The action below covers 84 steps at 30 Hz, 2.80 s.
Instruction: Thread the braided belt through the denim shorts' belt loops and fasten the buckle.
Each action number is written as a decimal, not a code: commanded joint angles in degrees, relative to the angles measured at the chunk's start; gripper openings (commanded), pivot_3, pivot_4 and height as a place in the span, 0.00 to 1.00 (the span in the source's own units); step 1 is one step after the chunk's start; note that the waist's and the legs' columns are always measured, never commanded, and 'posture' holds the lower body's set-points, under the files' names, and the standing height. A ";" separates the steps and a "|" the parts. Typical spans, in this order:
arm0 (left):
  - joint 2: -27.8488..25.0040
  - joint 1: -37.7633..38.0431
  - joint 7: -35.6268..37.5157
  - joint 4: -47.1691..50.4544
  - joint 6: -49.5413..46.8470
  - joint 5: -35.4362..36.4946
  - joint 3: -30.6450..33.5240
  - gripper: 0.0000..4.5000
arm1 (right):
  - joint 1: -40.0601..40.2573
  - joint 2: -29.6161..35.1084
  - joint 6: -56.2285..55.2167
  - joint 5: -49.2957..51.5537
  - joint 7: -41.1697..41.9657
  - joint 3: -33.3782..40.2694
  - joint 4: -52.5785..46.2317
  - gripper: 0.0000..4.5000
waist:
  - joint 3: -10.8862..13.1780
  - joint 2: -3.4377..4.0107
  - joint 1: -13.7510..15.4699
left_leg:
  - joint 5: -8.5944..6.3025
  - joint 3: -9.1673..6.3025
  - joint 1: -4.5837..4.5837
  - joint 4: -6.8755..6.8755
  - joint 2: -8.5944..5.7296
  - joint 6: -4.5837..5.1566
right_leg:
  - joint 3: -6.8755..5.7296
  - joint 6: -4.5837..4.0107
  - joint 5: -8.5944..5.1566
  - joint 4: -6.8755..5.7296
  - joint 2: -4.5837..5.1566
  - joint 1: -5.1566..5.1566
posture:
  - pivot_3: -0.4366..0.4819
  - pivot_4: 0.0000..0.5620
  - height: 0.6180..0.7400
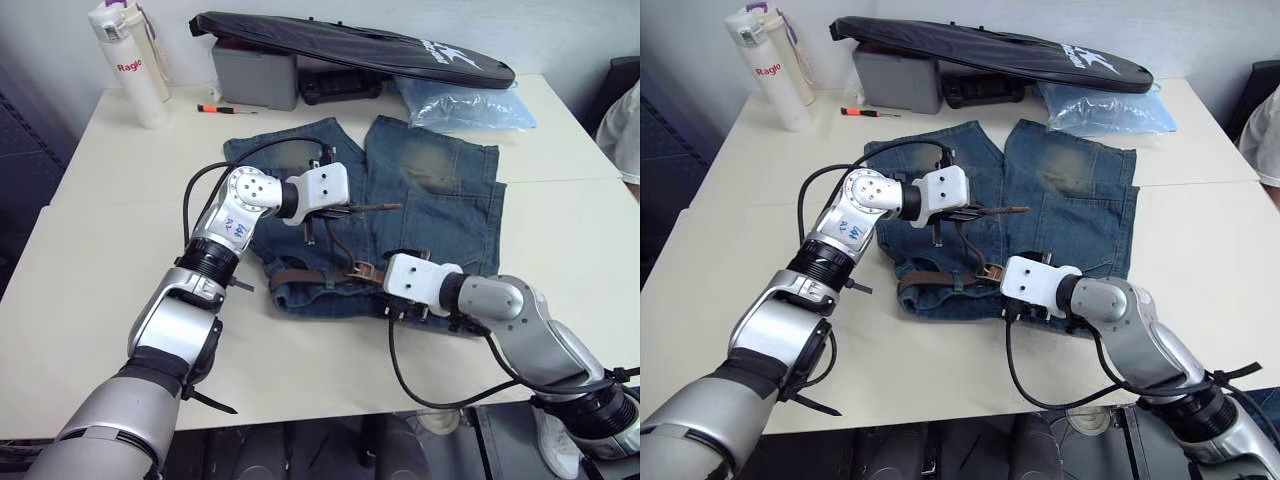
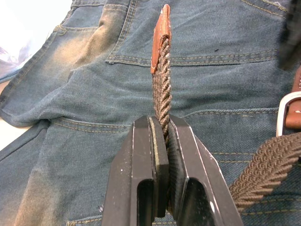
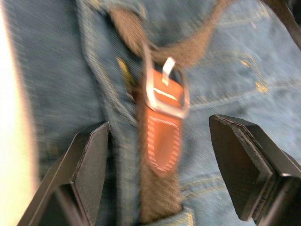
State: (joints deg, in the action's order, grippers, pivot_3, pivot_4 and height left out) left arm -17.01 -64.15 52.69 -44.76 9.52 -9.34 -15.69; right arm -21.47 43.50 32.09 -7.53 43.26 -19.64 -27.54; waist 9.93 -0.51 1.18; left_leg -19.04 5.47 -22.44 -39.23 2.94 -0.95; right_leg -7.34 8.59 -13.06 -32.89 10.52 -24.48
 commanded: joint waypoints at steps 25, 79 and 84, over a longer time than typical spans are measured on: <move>-4.58 -1.97 13.15 -10.30 26.06 -0.99 -3.31 0.00 | 3.02 -7.21 2.39 -2.81 -9.87 7.92 0.15 0.00 | 0.00 0.00 0.06 | 0.00 0.01 0.00 -0.02 0.00 0.00 | 0.01 0.00 0.00 -0.03 0.00 0.00 | 0.48 0.27 1.00; -4.70 -13.61 11.47 -24.74 33.04 -9.51 -5.98 0.00 | 2.49 -5.06 -2.27 -7.22 -8.16 4.60 2.74 0.00 | 0.00 0.00 -0.03 | 0.00 0.01 0.00 -0.01 0.00 0.01 | 0.01 0.00 0.00 -0.03 0.00 0.00 | 0.48 0.27 1.00; -3.82 -14.97 11.98 -25.62 33.27 -9.03 -5.48 0.00 | 2.32 -5.70 -2.17 -8.16 -8.36 3.98 2.77 0.00 | 0.00 0.00 0.00 | 0.00 0.01 0.00 -0.01 0.00 0.01 | 0.01 0.00 0.00 -0.04 0.00 0.00 | 0.48 0.27 1.00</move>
State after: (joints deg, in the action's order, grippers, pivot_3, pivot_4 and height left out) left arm -20.83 -76.45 64.43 -70.64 42.07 -18.37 -21.88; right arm -18.83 37.48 29.86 -13.87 35.64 -16.19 -24.53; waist 9.93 -0.51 1.17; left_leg -19.04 5.47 -22.44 -39.25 2.94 -0.94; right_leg -7.33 8.59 -13.06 -32.93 10.52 -24.48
